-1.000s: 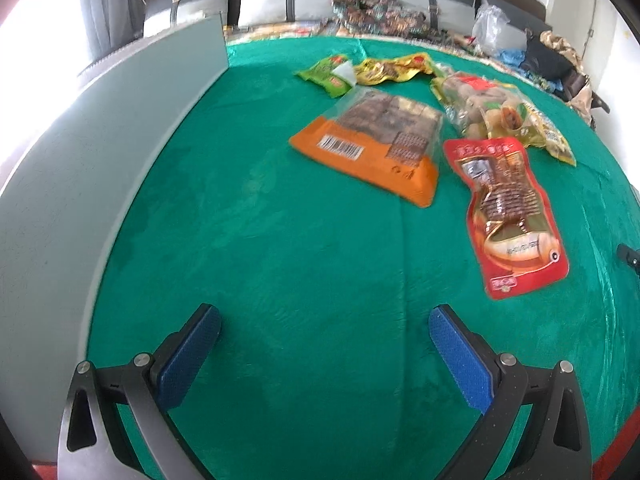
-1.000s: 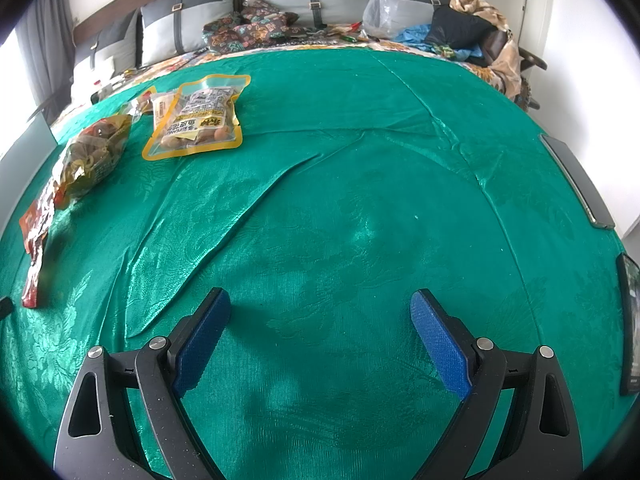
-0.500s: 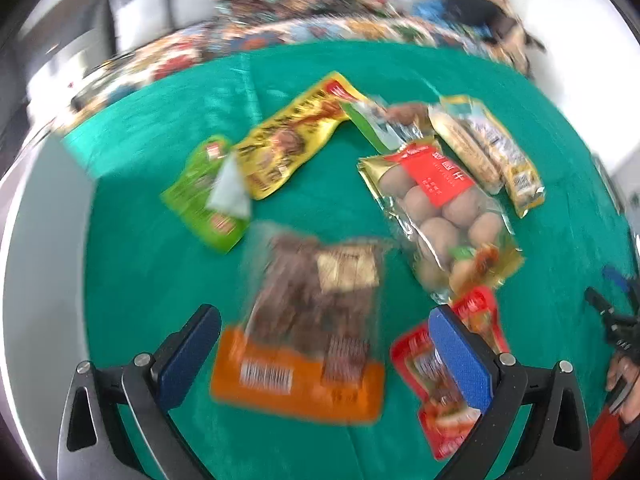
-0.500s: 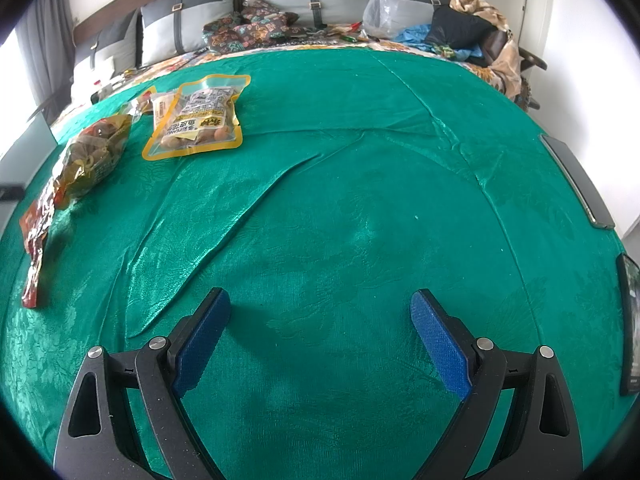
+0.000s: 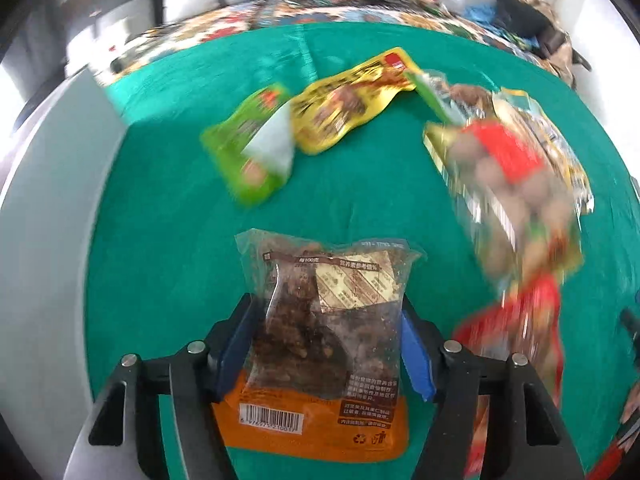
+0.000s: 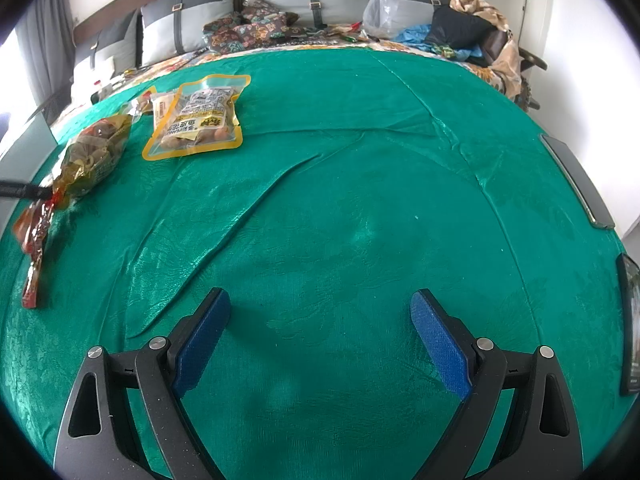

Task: Organize snacks
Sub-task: 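Grasp the orange jerky packet with barcode using the left tool, then move the right tool to the red sausage packet while the left holds the jerky packet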

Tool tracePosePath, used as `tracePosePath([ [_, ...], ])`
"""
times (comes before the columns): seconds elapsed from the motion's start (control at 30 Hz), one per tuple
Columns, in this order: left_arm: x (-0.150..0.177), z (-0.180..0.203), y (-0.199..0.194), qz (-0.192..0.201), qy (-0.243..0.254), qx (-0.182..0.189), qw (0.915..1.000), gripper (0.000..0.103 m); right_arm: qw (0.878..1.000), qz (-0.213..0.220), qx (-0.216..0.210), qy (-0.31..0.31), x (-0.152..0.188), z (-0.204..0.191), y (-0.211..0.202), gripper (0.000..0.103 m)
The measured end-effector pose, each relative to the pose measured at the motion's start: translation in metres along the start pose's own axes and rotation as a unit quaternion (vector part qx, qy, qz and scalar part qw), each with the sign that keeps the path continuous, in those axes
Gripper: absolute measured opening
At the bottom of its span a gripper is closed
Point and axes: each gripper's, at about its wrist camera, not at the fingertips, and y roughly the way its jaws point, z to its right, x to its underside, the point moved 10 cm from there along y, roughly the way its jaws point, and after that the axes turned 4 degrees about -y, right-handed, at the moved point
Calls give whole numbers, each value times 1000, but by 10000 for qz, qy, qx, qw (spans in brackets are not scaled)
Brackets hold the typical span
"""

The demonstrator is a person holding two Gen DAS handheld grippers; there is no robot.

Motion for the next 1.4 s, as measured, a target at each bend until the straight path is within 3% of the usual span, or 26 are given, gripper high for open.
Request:
tracePosePath([
  [0.17,73,-24,-31,16,-691,-256,9973,65,10000,0,0,0,0,0,0,94],
  [0.27,94,-31,-36,130,-818,-275,9962,80,10000,-1,0,0,0,0,0,94],
  [0.4,93,-42,-30,404,-722,-330,9960,103,10000,-1,0,2,0,0,0,94],
  [0.53,94,-50,-35,969,-729,-320,9921,103,10000,-3,-2,1,0,0,0,94],
  [0.73,90,-50,-33,1010,-770,-313,9914,103,9999,27,-121,19,0,-4,-1,95],
  [0.8,87,-51,-32,1013,-778,-328,9913,103,9998,-158,-97,31,-1,-8,-1,94],
  [0.87,85,-51,-30,1014,-797,-333,9911,103,9980,-516,-347,133,-5,-30,-5,93],
  [0.93,89,-51,-32,1017,-805,-338,9910,103,9920,-429,-1181,129,-21,-87,-26,93],
  [1.07,89,-51,-32,1017,-806,-339,9910,103,9736,-760,-2050,-654,-38,-214,-42,93],
  [1.17,89,-51,-32,1017,-806,-337,9910,103,9729,-890,-1796,-1151,-45,-273,-26,93],
  [1.23,89,-51,-32,1017,-809,-330,9910,103,9726,-1180,-1368,-1465,-40,-297,-3,94],
  [1.27,89,-51,-32,1018,-811,-326,9910,103,9752,-1134,-957,-1643,-41,-297,-2,93],
  [1.3,90,-51,-32,1021,-812,-324,9909,103,9754,-1018,-969,-1700,-42,-300,-5,88],
  [1.33,89,-51,-32,1022,-812,-325,9909,103,9756,-1011,-1063,-1631,-39,-300,-7,77],
  [1.4,89,-51,-32,1020,-813,-326,9909,103,9778,-891,-1063,-1570,-35,-286,-17,70],
])
